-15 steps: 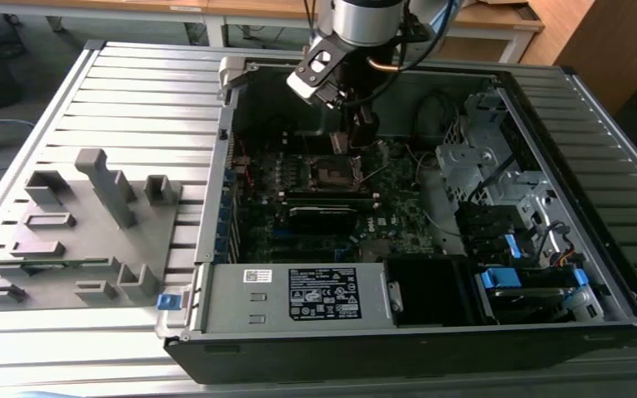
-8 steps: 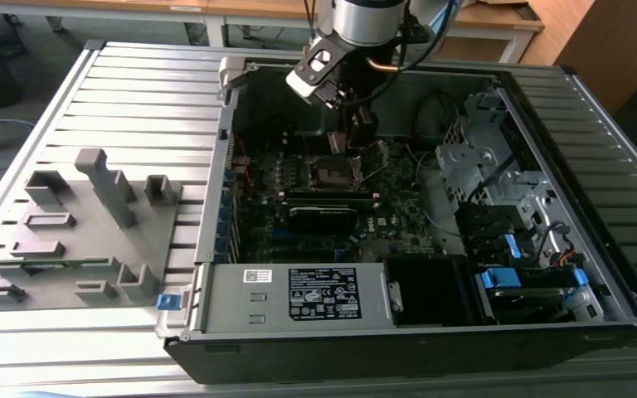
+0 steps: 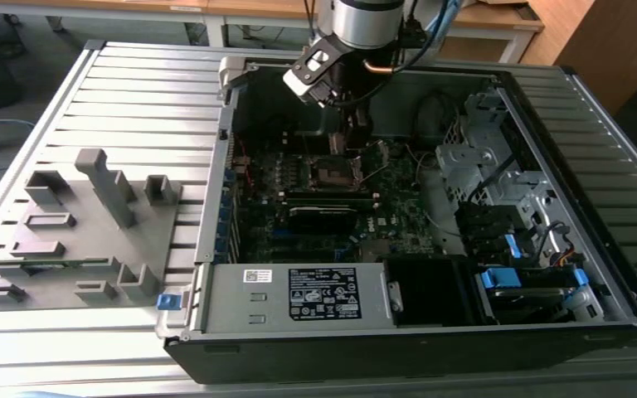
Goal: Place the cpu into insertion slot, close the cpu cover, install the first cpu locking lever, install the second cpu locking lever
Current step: 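Place the cpu into insertion slot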
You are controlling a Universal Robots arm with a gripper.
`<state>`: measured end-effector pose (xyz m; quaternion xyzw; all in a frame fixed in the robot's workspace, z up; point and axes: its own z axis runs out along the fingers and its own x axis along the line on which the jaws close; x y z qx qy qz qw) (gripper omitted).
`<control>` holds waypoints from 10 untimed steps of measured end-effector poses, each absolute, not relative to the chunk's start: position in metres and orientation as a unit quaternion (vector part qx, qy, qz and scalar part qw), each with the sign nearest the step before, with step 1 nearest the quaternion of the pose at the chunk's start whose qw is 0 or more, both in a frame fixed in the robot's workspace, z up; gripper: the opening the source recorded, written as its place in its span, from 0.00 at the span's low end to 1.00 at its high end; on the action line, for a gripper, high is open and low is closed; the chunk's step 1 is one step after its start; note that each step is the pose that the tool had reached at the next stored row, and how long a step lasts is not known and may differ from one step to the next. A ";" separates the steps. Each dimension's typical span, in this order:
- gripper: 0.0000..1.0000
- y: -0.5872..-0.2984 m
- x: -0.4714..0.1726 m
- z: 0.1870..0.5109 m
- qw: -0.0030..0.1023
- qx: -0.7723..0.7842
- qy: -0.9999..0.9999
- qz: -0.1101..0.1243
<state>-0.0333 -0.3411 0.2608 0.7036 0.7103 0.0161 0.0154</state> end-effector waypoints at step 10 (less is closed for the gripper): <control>0.54 -0.341 -0.034 0.252 0.018 0.703 0.710 0.019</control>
